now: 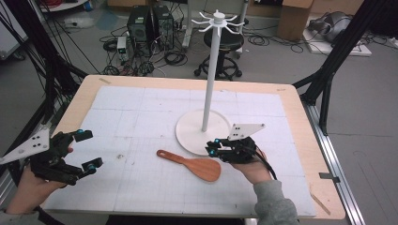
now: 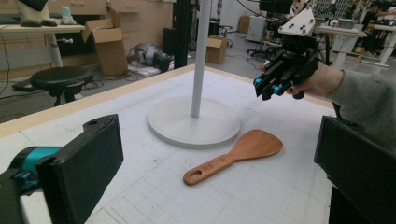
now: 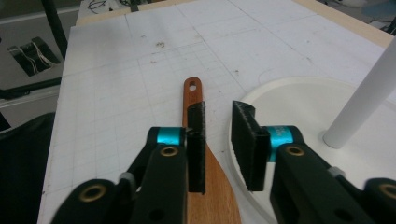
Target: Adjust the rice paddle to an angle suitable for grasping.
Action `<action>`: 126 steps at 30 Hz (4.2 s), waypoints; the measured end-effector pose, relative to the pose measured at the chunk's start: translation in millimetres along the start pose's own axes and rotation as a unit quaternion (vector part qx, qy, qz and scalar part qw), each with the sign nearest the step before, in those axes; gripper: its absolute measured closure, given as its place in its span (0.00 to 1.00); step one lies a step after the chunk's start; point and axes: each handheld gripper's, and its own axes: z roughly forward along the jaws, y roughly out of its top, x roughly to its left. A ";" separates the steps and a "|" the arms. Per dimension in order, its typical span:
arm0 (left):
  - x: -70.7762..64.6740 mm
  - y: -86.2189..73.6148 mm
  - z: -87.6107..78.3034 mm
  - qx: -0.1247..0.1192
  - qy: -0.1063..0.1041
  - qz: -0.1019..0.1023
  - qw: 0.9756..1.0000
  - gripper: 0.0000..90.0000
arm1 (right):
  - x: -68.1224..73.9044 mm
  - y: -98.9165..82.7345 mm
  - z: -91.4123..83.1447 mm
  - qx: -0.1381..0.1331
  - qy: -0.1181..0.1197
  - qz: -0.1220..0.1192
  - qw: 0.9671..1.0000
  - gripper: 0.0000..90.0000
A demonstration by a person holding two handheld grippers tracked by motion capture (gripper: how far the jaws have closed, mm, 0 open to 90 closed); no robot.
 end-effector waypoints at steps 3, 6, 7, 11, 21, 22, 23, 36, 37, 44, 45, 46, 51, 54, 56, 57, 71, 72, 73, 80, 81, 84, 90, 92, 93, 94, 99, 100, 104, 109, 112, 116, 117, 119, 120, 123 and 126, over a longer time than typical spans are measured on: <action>0.1 -0.7 0.0 0.001 0.000 -0.001 1.000 0.02 | 0.3 -0.2 2.3 0.002 0.002 -0.002 1.000 0.92; 0.2 -1.4 0.1 0.003 0.001 -0.001 1.000 0.02 | 0.2 -0.8 7.2 0.008 0.005 -0.003 1.000 0.97; 0.1 -1.6 0.1 0.003 0.001 -0.001 1.000 0.02 | 0.2 -0.8 7.2 0.008 0.005 -0.003 1.000 0.97; -0.3 -2.4 0.0 0.005 0.001 -0.002 1.000 0.02 | 0.0 -1.1 14.7 0.015 0.006 -0.002 1.000 0.99; -2.1 -4.0 0.3 0.009 0.003 -0.002 1.000 0.02 | 0.9 -2.0 38.1 0.036 0.013 -0.007 0.999 0.99; -2.1 -4.0 0.3 0.009 0.003 -0.002 1.000 0.02 | 1.2 -2.2 40.7 0.039 0.014 -0.005 0.999 0.99; -2.3 -4.1 0.1 0.010 0.003 -0.003 1.000 0.02 | 1.3 -2.4 43.3 0.040 0.016 -0.006 0.999 0.99; -3.4 -5.4 -1.9 0.011 0.006 -0.004 1.000 0.02 | 1.8 -6.5 71.5 0.067 0.021 -0.007 0.998 0.99; -3.5 -5.5 -2.0 0.011 0.005 -0.004 1.000 0.02 | 1.9 -7.1 73.1 0.070 0.020 -0.008 0.997 0.99; -3.8 -6.0 -2.6 0.011 0.006 -0.005 1.000 0.02 | 1.9 -9.4 84.4 0.084 0.021 -0.014 0.996 0.99; -3.9 -6.1 -2.6 0.011 0.006 -0.005 1.000 0.02 | 1.8 -9.8 86.3 0.087 0.020 -0.013 0.996 0.99; -3.8 -6.1 -2.8 0.010 0.007 -0.005 1.000 0.02 | 1.8 -9.8 86.3 0.087 0.020 -0.013 0.996 0.99; -3.2 -6.5 -4.2 0.010 0.008 -0.007 1.000 0.02 | 1.1 -11.0 96.8 0.099 0.021 -0.014 0.995 0.99; -2.8 -6.6 -4.9 0.009 0.010 -0.005 1.000 0.02 | 1.1 -11.8 100.0 0.106 0.020 -0.017 0.994 0.99; -3.0 -6.4 -5.5 0.007 0.014 -0.004 1.000 0.02 | 0.5 -12.5 101.6 0.109 0.018 -0.021 0.994 0.99; -3.0 -6.1 -6.0 0.005 0.014 -0.004 1.000 0.02 | 0.6 -12.7 102.1 0.111 0.018 -0.021 0.993 0.99; -2.8 -8.0 -5.3 0.008 0.014 -0.007 1.000 0.02 | -3.1 -12.3 107.5 0.109 0.010 -0.021 0.994 0.98; -2.8 -8.0 -5.3 0.008 0.015 -0.007 1.000 0.02 | -2.6 -12.1 108.7 0.111 0.011 -0.020 0.994 0.98; -2.6 -8.1 -5.6 0.009 0.015 -0.006 1.000 0.02 | -3.1 -12.1 110.1 0.112 0.011 -0.024 0.993 0.98; -2.4 -9.2 -6.0 0.009 0.016 -0.008 1.000 0.02 | -4.9 -13.1 117.8 0.122 0.010 -0.025 0.992 0.99; -2.6 -9.4 -5.9 0.009 0.016 -0.009 1.000 0.02 | -5.8 -13.4 119.2 0.123 0.011 -0.028 0.992 0.99; -2.4 -10.2 -5.5 0.012 0.015 -0.009 1.000 0.02 | -7.0 -14.1 118.8 0.121 0.015 -0.023 0.992 0.99; -2.4 -11.0 -5.9 0.013 0.016 -0.011 1.000 0.02 | -7.1 -14.5 116.4 0.127 0.021 -0.023 0.991 0.99; -2.0 -11.0 -6.4 0.012 0.016 -0.010 1.000 0.02 | -7.4 -15.2 115.2 0.129 0.024 -0.018 0.991 0.99; -1.9 -11.0 -6.5 0.012 0.017 -0.011 1.000 0.02 | -7.4 -15.2 115.2 0.129 0.024 -0.018 0.991 0.99; -1.7 -11.1 -6.7 0.012 0.016 -0.011 1.000 0.02 | -6.8 -15.2 114.8 0.129 0.023 -0.016 0.991 0.99; -1.2 -11.4 -7.9 0.012 0.017 -0.012 1.000 0.02 | -5.0 -16.1 111.3 0.136 0.027 -0.011 0.990 0.99; -1.2 -11.4 -8.1 0.012 0.018 -0.012 1.000 0.02 | -3.5 -17.7 108.5 0.136 0.027 -0.012 0.990 0.99; -1.6 -11.2 -8.7 0.012 0.017 -0.012 1.000 0.02 | -1.1 -19.5 103.1 0.142 0.030 -0.011 0.989 0.99; -1.9 -11.3 -8.2 0.013 0.018 -0.012 1.000 0.02 | 1.5 -24.4 94.2 0.144 0.034 -0.009 0.989 0.99; -2.0 -11.5 -7.8 0.013 0.017 -0.012 1.000 0.02 | 2.3 -26.4 91.3 0.144 0.035 -0.005 0.989 0.99; -2.3 -10.8 -8.8 0.012 0.017 -0.011 1.000 0.02 | 4.8 -27.2 90.0 0.144 0.029 -0.003 0.989 0.99; -2.2 -10.7 -9.1 0.011 0.017 -0.011 1.000 0.02 | 5.2 -27.6 89.5 0.143 0.030 -0.004 0.989 0.99; -2.0 -10.7 -9.5 0.011 0.017 -0.012 1.000 0.02 | 6.4 -30.3 86.5 0.140 0.031 0.001 0.990 0.99; -1.9 -10.7 -9.6 0.011 0.017 -0.012 1.000 0.02 | 6.4 -30.3 86.5 0.140 0.031 0.001 0.990 0.99; -2.2 -10.5 -9.3 0.011 0.017 -0.011 1.000 0.02 | 9.5 -34.4 80.3 0.138 0.032 0.008 0.990 0.99; -2.8 -10.0 -8.2 0.012 0.016 -0.010 1.000 0.02 | 10.2 -35.2 78.6 0.138 0.032 0.007 0.990 0.99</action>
